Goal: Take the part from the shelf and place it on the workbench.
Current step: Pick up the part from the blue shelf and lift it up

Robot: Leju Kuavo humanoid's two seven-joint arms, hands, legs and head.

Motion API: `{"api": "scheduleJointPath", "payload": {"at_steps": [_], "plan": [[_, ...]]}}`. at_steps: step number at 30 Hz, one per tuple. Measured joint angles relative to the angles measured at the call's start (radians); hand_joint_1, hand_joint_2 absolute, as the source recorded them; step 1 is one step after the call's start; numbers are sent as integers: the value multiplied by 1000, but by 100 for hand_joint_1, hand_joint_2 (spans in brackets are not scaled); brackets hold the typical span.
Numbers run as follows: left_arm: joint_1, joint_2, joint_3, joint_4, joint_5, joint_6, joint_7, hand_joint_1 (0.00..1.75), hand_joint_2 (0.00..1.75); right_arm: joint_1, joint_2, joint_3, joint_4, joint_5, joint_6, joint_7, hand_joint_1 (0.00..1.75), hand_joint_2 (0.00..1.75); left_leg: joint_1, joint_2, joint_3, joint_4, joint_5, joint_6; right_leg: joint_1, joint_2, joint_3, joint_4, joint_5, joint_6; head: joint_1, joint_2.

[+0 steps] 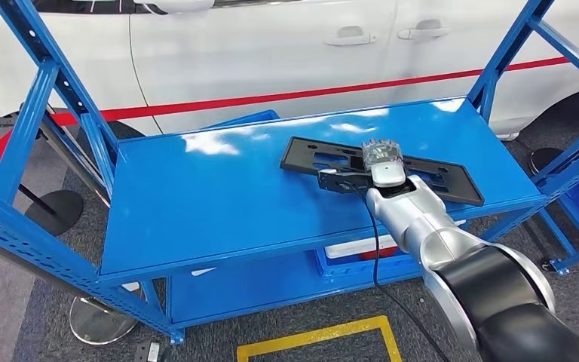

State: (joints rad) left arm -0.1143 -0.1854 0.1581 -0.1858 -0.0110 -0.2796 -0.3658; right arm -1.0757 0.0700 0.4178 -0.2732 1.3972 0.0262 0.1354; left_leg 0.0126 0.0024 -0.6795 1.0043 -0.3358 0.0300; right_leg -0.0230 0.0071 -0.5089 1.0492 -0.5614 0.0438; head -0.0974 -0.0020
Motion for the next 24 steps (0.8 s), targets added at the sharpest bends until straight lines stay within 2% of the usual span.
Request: {"api": "scheduleJointPath", "payload": {"at_steps": [2, 3, 4, 5, 6, 8, 9, 11, 13, 14, 15, 17, 18, 19, 20, 21, 22, 24], "plan": [[-2, 0, 0, 0, -1, 0, 0, 0, 0, 2, -1, -7, 1, -5, 17, -10, 0, 175, -3, -1, 8, -1, -9, 10, 1, -2, -82, 139, -53, 1, 0, 0], [-3, 0, 0, 0, -3, 0, 0, 0, 0, 5, -1, -12, 3, -10, 33, -19, 0, 175, -6, -2, 11, -1, -14, 12, 1, -2, -127, 201, -67, 1, 0, 0], [-2, 0, 0, 0, -4, 1, 0, 0, 0, 9, -2, -18, 4, -15, 51, -27, 0, 175, -8, -3, 15, 0, -18, 13, 1, -2, -161, 235, -62, -1, 0, 0], [-2, 0, 0, 0, -6, 1, 0, 0, 0, 11, -2, -25, 6, -18, 68, -34, 0, 175, -11, -5, 20, 0, -23, 13, 2, -2, -175, 228, -35, -5, 0, 0], [-2, 0, 0, 0, -7, 1, 0, 0, 0, 11, -2, -30, 6, -20, 80, -38, 0, 175, -13, -6, 26, 1, -27, 13, 4, -2, -167, 182, 8, -10, 0, 0], [-4, -1, 0, 0, -5, 2, 3, 0, 0, 8, -2, -40, 7, -21, 93, -43, 0, 175, -17, -7, 37, 3, -36, 9, 13, -3, -121, 43, 99, -26, 0, 0], [-5, -1, 1, 0, -3, 4, 8, 0, 0, 6, -2, -43, 7, -21, 95, -45, 0, 175, -18, -8, 40, 4, -38, 5, 19, -5, -103, -8, 126, -32, 0, 0], [-7, -3, 3, 0, 1, 13, 20, 0, 0, 5, -1, -48, 7, -20, 97, -45, 0, 175, -19, -9, 43, 4, -40, -4, 27, -7, -92, -43, 139, -40, 0, 0], [-7, -4, 9, 0, 3, 24, 29, 0, 0, 4, 0, -52, 7, -18, 96, -44, 0, 175, -17, -9, 42, 5, -42, -14, 25, -7, -89, -51, 146, -46, 0, 0], [-7, -4, 12, 0, 5, 28, 32, 0, 44, 4, 1, -54, 6, -17, 96, -43, 0, 175, -17, -9, 37, 20, -56, -19, 22, -8, -88, -56, 151, -51, 0, 0], [-7, -4, 14, 0, 7, 30, 35, 0, 87, 3, 2, -56, 6, -16, 96, -43, 0, 175, -16, -8, 23, 55, -81, -24, 19, -9, -87, -61, 156, -56, 0, 0], [-7, -4, 17, 0, 11, 29, 37, 0, 175, 5, 4, -58, 6, -15, 95, -41, 0, 175, -12, -8, -25, 180, -157, -31, 18, -9, -89, -63, 160, -61, -1, 0], [-7, -4, 18, 0, 11, 27, 37, 0, 131, 7, 5, -59, 6, -14, 95, -41, 0, 175, -10, -8, -50, 245, -187, -34, 19, -9, -91, -62, 162, -62, -1, 0], [-7, -4, 18, 0, 10, 26, 38, 0, 87, 9, 5, -59, 7, -13, 95, -40, 0, 175, -8, -8, -62, 284, -201, -37, 19, -9, -94, -61, 163, -62, 0, 0], [-7, -3, 18, 0, 9, 27, 39, 0, 44, 10, 6, -60, 7, -11, 95, -39, 0, 175, -6, -8, -57, 287, -198, -39, 19, -9, -97, -58, 164, -61, -1, 0], [-7, -3, 18, 0, 7, 30, 39, 0, 0, 10, 6, -61, 7, -9, 95, -37, 0, 175, -4, -7, -32, 250, -177, -41, 18, -8, -100, -55, 164, -60, -1, 0], [-7, -3, 18, 0, 5, 32, 38, 0, 0, 10, 6, -62, 7, -7, 96, -36, 0, 175, -1, -7, 10, 181, -148, -42, 18, -8, -102, -52, 163, -57, -1, 0], [-9, -3, 18, 0, 2, 34, 32, 0, 0, 9, 5, -65, 7, -3, 96, -34, 0, 175, 0, -7, 81, 57, -115, -36, 20, -6, -108, -44, 161, -49, 0, 0]]}}
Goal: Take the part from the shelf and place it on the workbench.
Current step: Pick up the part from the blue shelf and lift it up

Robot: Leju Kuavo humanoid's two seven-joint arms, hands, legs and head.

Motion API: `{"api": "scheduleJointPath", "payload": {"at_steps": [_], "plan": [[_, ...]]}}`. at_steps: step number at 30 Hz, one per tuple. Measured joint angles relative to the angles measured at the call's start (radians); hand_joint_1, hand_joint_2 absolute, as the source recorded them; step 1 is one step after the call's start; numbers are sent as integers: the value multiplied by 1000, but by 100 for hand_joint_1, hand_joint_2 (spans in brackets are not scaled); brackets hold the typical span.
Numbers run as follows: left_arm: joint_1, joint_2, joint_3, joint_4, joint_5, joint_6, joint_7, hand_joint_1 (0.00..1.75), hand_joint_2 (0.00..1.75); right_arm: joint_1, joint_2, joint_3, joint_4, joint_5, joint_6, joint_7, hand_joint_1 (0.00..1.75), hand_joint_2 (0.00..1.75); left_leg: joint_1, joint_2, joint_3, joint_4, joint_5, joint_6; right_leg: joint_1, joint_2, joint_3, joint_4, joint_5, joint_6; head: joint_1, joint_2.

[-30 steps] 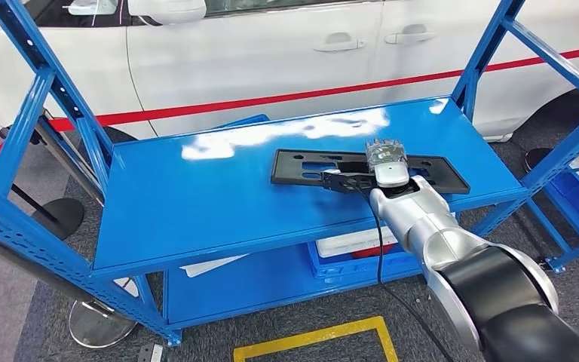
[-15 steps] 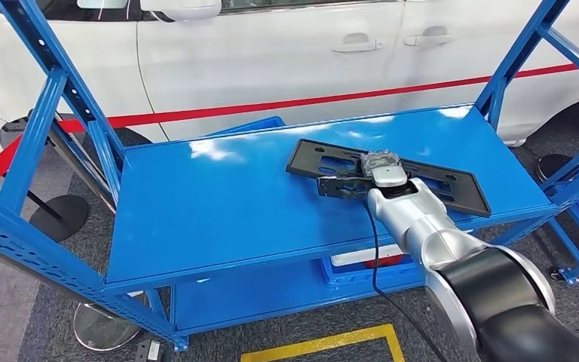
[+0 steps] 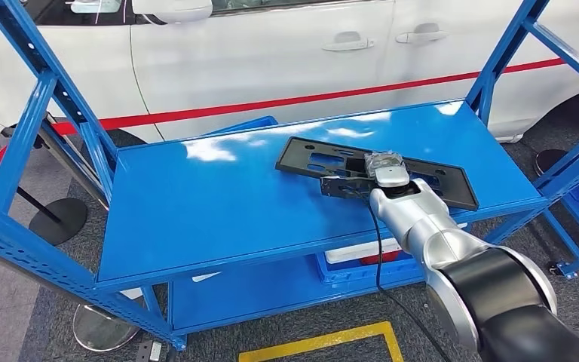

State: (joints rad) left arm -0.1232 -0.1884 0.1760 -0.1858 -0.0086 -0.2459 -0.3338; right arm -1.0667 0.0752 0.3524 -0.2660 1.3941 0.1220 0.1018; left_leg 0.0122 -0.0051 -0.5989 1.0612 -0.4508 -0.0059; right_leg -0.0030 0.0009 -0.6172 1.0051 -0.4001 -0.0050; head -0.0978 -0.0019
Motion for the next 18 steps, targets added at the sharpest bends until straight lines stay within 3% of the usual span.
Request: {"api": "scheduleJointPath", "payload": {"at_steps": [1, 4, 7, 15, 18], "plan": [[0, 0, 0, 0, 0, -1, -3, 0, 0, 0, 0, -1, 0, 1, 0, 1, 0, 175, 0, 0, 17, -33, 5, 4, 2, 0, -3, 4, -2, 1, 0, 0], [0, 0, 0, 0, 0, -2, -5, 0, 0, 0, -1, -3, 0, 2, 0, 1, 0, 175, -4, -1, 17, -44, 10, 12, 5, 2, -9, 5, 1, -4, 0, 0], [0, 0, 0, 0, 0, -4, -9, 0, 0, 0, -1, -4, 0, 2, 0, 5, 0, 175, -9, -2, 14, -43, 14, 19, 1, 2, -9, 0, 9, 7, 0, 0], [1, 0, 0, 0, -1, -8, -36, 0, 0, 9, -9, -21, 3, 1, 0, 50, 0, 175, -13, -1, 10, -42, 15, 24, -2, 3, -11, -4, 14, 17, 1, 0], [1, 0, 0, 0, -1, -10, -48, 0, 0, 13, -15, -28, 3, 0, -1, 57, 9, 175, -12, -1, 11, -42, 15, 25, -2, 3, -11, -4, 14, 19, 0, 0]]}}
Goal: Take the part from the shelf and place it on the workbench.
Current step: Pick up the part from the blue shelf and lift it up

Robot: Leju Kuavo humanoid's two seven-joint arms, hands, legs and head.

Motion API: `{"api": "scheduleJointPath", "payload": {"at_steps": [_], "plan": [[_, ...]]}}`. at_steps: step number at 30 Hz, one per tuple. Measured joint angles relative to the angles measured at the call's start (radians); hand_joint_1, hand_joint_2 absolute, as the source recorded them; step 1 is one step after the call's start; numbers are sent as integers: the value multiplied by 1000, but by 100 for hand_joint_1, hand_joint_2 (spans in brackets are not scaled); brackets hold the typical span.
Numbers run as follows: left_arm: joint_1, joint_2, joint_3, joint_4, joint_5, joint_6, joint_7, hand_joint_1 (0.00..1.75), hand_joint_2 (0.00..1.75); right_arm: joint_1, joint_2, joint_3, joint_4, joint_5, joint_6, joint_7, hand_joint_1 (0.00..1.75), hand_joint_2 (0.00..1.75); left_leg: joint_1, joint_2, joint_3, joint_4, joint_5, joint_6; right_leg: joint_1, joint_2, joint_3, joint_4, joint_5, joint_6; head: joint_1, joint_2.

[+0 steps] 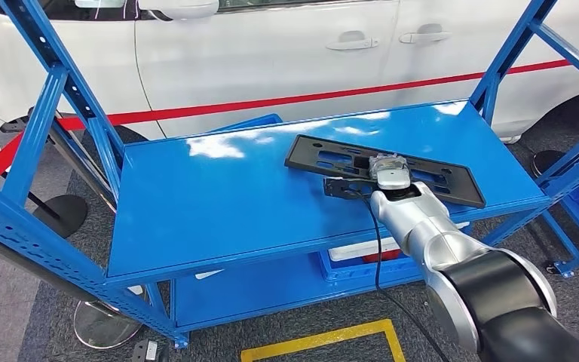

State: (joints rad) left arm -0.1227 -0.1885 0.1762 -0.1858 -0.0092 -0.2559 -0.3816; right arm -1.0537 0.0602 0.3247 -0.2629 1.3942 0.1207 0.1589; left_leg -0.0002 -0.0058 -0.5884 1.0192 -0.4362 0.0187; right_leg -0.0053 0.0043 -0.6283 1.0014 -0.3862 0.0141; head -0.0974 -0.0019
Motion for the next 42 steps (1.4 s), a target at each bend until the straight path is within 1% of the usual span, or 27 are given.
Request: {"api": "scheduleJointPath", "payload": {"at_steps": [2, 3, 6, 7, 9, 11, 18, 27, 34, 42], "plan": [[0, 0, 0, 0, 0, -1, -6, 0, 0, 1, -5, -6, 0, -1, -1, 9, 15, 175, 0, 0, 0, 0, 0, 0, 0, 0, 0, 0, 0, 1, 0, 0], [0, 0, 0, 0, 0, -2, -8, 0, 0, 2, -8, -9, 0, -1, -1, 14, 42, 175, 1, 0, 0, 0, 0, 0, 1, 0, 0, 0, -1, 1, 0, 0], [1, 0, 0, 0, 0, -3, -10, 0, 0, 5, -15, -17, 0, -1, -2, 21, 142, 175, 2, 0, 0, 0, 0, 0, 2, 0, 0, 0, -1, 1, 0, 0], [1, 0, 0, 0, 0, -4, -10, 0, 0, 6, -17, -18, 0, -1, -2, 23, 152, 175, 2, 0, 0, 0, 0, 0, 2, 1, 0, 0, -1, 1, 0, 0], [1, 0, 1, 0, 0, -5, -14, 0, 0, 8, -21, -20, 0, -1, -5, 29, 164, 175, 2, 0, 0, 0, 0, 0, 2, 1, -1, 1, -1, 1, 0, 0], [1, 0, 3, 0, 0, -5, -21, 0, 0, 9, -26, -23, 0, -1, -10, 35, 169, 175, 2, 0, 0, 0, 0, 0, 2, 0, -1, 1, -1, 1, 0, 0], [6, 0, 8, 0, 1, -6, -39, 0, 0, 10, -39, -33, 0, 1, -23, 40, 175, 175, 2, 0, 1, 0, 0, 0, 2, 0, 0, 1, -1, 1, 0, 0], [10, 0, 22, 0, 3, -8, -56, 0, 0, 23, -49, -43, 0, 1, -36, 47, 175, 175, 2, -1, 0, 0, 1, 1, 2, -1, 0, 1, -1, 1, 0, 0], [13, 0, 24, 0, 8, -8, -67, 0, 0, 36, -53, -58, 0, -5, -96, 45, 175, 175, 2, -1, 0, 0, 1, 1, 2, -1, 0, 1, -1, 1, 0, 0], [13, 0, 24, 0, 8, -8, -69, 0, 0, 40, -55, -68, 0, -5, -99, 45, 175, 175, 2, -1, 0, 0, 1, 1, 2, -1, 0, 1, -1, 1, 0, 0]]}}
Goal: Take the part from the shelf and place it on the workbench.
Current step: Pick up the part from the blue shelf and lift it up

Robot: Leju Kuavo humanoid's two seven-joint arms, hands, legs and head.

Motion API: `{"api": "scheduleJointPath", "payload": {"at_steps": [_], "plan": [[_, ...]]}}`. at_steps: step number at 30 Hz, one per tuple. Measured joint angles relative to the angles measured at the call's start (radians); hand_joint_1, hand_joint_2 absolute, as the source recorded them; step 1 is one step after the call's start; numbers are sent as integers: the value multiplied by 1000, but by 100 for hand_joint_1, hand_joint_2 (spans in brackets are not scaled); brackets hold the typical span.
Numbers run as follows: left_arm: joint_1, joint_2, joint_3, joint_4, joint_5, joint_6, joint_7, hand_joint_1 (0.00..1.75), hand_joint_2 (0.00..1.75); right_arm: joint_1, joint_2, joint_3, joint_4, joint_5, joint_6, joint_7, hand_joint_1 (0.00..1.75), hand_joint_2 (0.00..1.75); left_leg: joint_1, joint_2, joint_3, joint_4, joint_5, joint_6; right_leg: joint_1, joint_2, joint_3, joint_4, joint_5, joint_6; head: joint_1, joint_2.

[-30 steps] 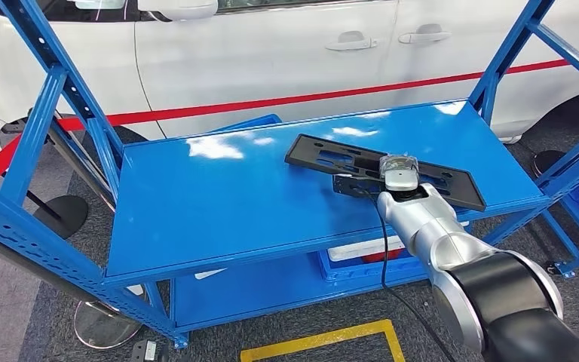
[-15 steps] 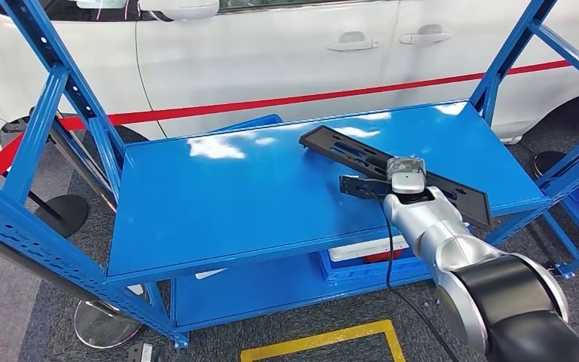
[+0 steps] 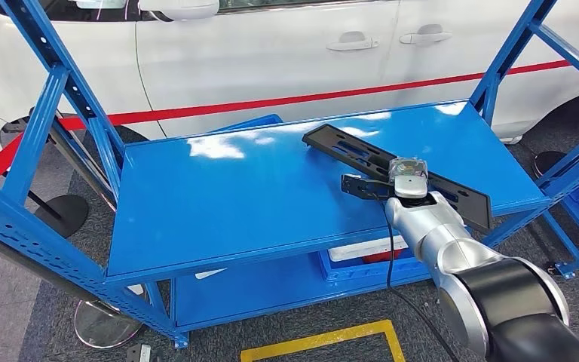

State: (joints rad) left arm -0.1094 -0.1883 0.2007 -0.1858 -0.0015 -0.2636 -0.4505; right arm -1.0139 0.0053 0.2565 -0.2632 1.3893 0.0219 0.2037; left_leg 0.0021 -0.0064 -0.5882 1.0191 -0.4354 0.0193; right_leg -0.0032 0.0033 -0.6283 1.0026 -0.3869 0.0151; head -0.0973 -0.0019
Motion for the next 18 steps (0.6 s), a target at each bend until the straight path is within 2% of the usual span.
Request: {"api": "scheduleJointPath", "payload": {"at_steps": [4, 11, 18], "plan": [[0, 0, 0, 0, 0, 0, -3, 0, 0, 2, 0, -4, 0, -2, -23, 0, 175, 175, 0, 0, 0, 0, 0, 0, 0, 0, 0, 0, 0, 0, 0, 0], [3, 0, 0, 0, 0, 0, -10, 0, 0, 18, -2, -31, 0, -7, -119, 0, 175, 175, 0, 0, 0, 0, 0, 0, 0, 0, 0, 0, 0, 0, 0, 0], [7, 0, 7, 0, -8, 2, -14, 0, 0, 29, -3, -94, -2, -19, -276, -27, 175, 175, 0, 0, -2, 0, 0, 0, 0, 0, -1, 0, 0, 0, 0, 0]]}}
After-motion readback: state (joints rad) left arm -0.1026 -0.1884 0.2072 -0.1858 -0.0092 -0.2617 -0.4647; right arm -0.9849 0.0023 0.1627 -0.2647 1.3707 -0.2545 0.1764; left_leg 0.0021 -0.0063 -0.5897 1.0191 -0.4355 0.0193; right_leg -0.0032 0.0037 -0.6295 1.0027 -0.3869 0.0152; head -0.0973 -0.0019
